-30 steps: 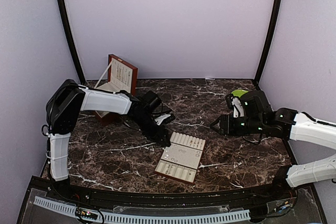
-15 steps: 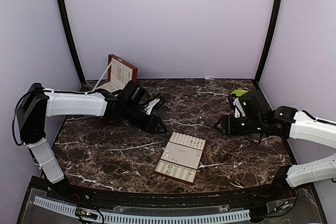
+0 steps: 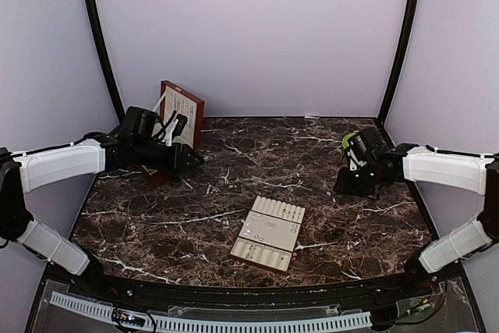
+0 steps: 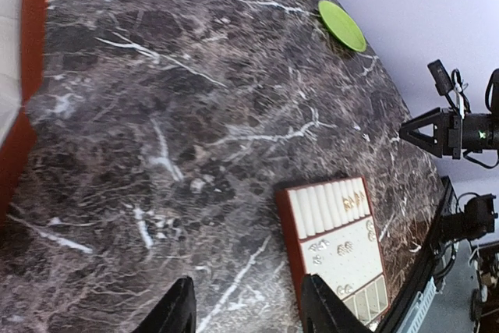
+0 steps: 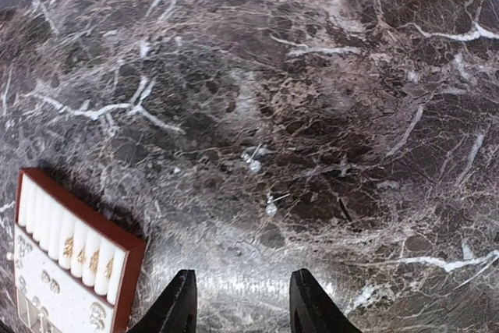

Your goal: Organize the mixed jewelry

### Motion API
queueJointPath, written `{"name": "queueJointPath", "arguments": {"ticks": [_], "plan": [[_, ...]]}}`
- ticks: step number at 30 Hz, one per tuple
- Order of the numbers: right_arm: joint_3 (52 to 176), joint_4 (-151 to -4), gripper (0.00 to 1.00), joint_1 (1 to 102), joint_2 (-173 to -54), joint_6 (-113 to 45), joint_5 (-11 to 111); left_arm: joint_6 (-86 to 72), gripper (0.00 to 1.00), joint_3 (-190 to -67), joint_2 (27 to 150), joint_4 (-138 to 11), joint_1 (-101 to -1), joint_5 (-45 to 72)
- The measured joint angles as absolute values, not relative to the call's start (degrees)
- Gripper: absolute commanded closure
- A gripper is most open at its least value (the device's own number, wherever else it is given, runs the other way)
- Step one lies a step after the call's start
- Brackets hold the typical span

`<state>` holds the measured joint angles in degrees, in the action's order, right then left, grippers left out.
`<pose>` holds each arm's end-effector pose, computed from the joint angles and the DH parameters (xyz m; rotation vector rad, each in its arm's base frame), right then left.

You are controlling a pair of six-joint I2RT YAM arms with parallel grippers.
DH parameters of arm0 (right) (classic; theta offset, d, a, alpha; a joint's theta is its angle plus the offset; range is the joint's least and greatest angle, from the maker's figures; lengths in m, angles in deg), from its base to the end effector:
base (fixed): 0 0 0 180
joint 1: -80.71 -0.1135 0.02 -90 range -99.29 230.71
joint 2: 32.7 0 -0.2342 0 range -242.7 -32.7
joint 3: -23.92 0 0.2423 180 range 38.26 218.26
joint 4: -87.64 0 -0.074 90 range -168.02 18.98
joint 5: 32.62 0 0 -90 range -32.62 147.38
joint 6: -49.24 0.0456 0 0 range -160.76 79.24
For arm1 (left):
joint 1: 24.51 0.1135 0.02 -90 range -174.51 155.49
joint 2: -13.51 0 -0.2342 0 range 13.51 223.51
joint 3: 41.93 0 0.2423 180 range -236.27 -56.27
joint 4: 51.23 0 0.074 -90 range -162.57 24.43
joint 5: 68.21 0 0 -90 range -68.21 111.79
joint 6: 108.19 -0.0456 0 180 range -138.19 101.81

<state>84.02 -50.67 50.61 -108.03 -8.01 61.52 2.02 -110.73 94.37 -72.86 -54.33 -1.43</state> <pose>0.2263 0.1274 0.1763 0.0878 2.5925 0.3216 0.2654 -0.1728 0.2298 0.4338 2.2152 -0.9255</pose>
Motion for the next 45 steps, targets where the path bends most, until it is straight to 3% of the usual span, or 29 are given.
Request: {"name": "queueJointPath", "arguments": {"ticks": [12,34,45], "plan": [[96.0,-46.0,0.73,53.0,-125.3,-17.0,61.5,-4.6,0.52,-108.5,91.6,-73.3,-40.7,-2.9],[100.0,-42.3,0.91,53.4,-133.6,-22.3,63.1,-8.1,0.52,-105.9,92.2,-72.9,-39.4,-4.3],[100.0,-42.4,0.93,53.5,-134.4,-22.5,62.5,-8.1,0.52,-105.9,93.5,-72.9,-39.1,-5.0]]}}
